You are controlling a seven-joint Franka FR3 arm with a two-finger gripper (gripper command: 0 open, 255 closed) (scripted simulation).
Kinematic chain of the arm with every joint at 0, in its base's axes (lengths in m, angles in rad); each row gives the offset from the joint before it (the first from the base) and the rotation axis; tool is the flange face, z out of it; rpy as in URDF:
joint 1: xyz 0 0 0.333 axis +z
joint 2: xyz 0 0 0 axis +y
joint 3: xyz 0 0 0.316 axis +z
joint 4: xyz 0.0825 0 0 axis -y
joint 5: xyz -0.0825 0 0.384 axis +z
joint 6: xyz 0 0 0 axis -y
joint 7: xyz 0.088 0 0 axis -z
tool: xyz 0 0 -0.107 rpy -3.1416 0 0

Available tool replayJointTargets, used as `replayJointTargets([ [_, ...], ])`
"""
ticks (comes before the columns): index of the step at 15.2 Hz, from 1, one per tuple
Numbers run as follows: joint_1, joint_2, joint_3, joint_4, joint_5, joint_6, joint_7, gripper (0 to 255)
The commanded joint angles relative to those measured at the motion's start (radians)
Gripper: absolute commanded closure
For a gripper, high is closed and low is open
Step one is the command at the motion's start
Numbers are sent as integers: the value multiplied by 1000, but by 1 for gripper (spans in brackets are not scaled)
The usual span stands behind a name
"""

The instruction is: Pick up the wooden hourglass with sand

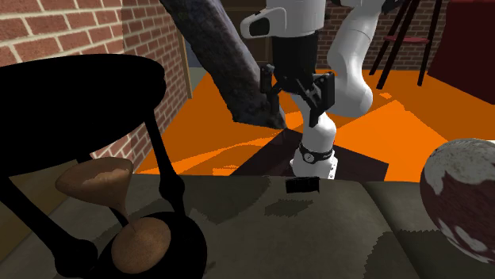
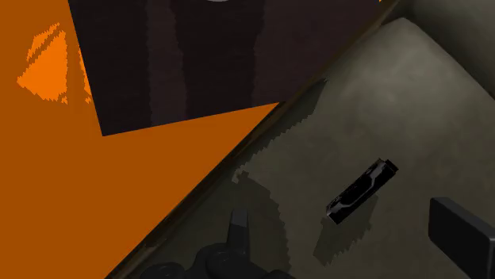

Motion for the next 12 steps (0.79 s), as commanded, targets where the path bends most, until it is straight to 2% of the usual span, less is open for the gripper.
replayJointTargets([
  [1,0,0,0,0,0,0,0,0],
  [7,-68,80,164,-48,-29,317,282,0],
  [12,-175,198,314,-25,-134,541,558,0],
])
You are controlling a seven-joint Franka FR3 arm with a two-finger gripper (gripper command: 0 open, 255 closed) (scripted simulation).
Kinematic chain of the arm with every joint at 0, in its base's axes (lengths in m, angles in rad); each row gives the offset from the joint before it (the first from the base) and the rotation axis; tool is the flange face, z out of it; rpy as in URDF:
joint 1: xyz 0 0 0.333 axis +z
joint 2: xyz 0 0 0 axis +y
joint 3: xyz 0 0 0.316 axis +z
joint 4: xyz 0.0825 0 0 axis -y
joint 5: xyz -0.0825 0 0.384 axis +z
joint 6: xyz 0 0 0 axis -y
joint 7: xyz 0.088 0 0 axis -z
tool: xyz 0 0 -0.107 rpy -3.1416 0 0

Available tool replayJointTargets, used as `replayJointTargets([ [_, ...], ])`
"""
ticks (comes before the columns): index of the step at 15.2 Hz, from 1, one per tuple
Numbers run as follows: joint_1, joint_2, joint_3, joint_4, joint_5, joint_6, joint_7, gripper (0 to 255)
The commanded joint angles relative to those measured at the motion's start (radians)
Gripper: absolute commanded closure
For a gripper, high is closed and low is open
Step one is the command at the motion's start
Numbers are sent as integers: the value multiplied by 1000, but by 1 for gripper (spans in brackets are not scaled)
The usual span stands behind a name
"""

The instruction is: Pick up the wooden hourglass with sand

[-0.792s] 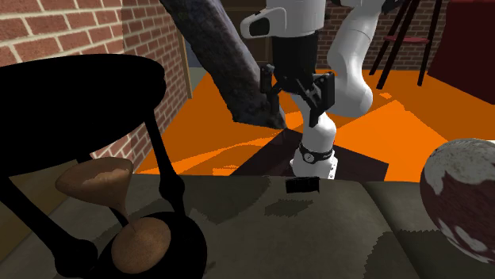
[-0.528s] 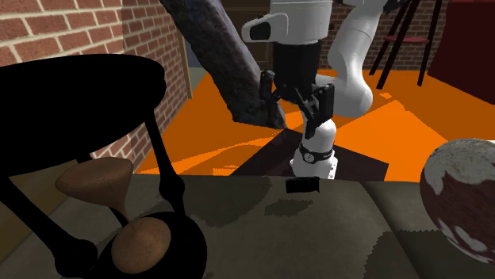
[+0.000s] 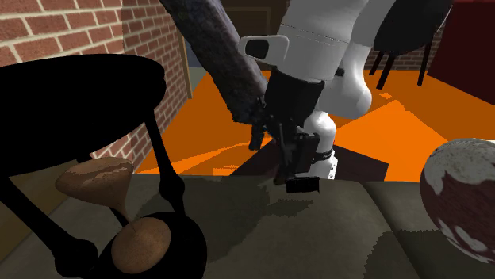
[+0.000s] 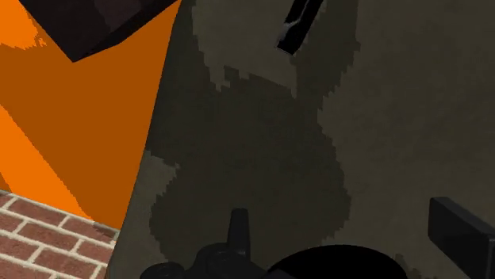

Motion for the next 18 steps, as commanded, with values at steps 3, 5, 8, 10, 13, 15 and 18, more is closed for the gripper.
replayJointTargets([
  [3,-121,114,135,49,-137,153,261,0],
  [5,-197,170,207,88,-231,197,402,0],
  [8,-318,259,319,166,-402,224,632,0],
  [10,-396,324,392,228,-532,211,791,0],
  [13,-419,356,417,234,-592,219,862,0],
  [15,-425,369,425,220,-615,235,888,0],
  [18,-435,391,437,202,-652,257,929,0],
])
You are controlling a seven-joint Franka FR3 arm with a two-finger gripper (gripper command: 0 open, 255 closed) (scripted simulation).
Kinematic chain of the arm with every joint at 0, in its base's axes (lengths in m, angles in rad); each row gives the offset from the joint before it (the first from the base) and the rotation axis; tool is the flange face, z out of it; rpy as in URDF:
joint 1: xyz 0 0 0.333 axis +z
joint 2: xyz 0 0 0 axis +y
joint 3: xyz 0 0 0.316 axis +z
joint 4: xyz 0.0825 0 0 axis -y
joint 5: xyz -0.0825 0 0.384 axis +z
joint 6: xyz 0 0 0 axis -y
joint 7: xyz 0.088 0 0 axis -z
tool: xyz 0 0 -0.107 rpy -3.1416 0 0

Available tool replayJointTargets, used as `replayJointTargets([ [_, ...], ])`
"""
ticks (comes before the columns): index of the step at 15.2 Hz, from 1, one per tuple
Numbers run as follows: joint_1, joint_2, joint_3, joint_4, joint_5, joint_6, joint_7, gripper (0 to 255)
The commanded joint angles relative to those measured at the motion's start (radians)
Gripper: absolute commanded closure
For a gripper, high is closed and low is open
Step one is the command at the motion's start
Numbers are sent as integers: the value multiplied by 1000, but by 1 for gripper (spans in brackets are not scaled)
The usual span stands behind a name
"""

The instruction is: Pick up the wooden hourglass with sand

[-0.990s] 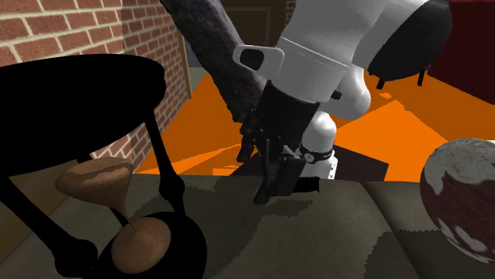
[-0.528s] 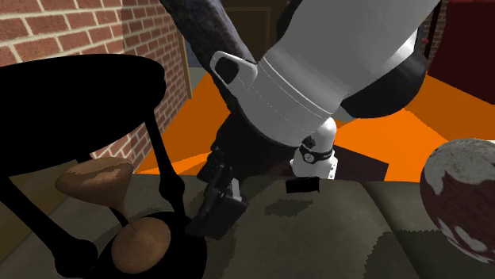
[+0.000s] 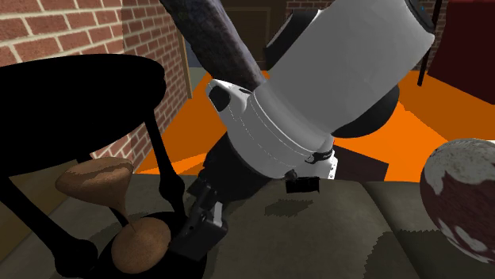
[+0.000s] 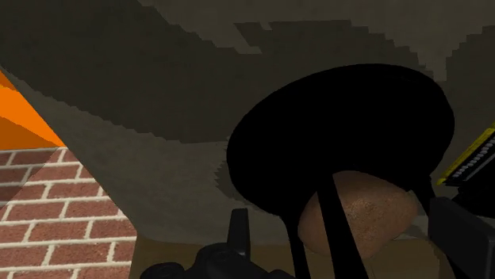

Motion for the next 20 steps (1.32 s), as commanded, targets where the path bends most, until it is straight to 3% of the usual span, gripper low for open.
replayJointTargets([
  [1,-6,14,8,-7,-23,11,25,0],
  [2,-6,14,8,-7,-23,11,25,0],
  [3,-7,18,9,-5,-26,10,27,255],
  [12,-6,14,8,-7,-23,11,25,255],
  [20,19,-39,-23,45,69,-52,-80,255],
])
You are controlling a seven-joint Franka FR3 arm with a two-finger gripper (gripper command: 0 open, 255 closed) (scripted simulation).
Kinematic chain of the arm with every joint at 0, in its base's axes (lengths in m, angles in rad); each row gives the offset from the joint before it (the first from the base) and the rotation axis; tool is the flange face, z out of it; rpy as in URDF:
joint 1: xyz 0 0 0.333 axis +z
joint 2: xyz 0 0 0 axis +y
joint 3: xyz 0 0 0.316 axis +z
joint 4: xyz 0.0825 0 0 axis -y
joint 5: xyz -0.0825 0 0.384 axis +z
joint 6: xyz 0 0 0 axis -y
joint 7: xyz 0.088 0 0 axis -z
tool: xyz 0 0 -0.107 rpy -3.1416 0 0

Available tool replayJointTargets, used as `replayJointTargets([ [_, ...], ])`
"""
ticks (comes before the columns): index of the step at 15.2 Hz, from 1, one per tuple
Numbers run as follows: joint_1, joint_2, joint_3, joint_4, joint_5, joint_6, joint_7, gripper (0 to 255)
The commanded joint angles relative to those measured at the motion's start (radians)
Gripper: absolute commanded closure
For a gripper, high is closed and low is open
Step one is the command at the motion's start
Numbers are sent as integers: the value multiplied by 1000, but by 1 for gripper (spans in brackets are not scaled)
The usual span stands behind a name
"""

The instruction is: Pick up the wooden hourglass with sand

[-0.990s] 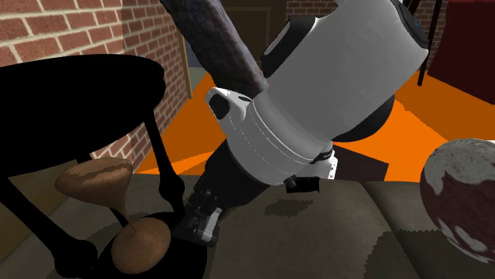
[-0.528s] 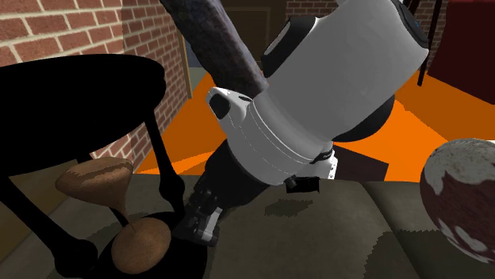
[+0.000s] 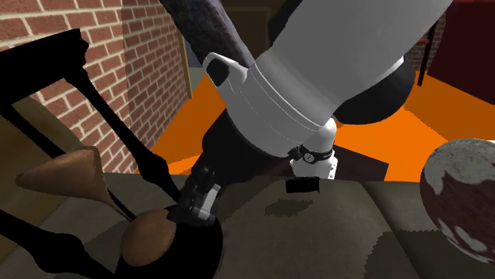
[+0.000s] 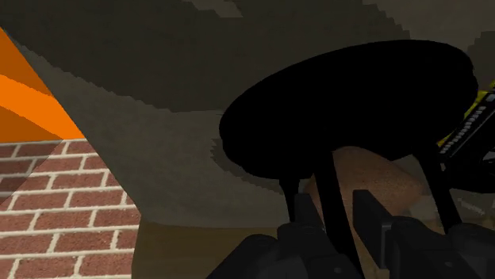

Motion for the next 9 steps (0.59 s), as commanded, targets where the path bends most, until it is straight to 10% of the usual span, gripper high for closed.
replayJointTargets([
  [1,5,-10,-7,16,18,-16,-23,255],
  [9,19,-36,-27,68,67,-73,-88,255],
])
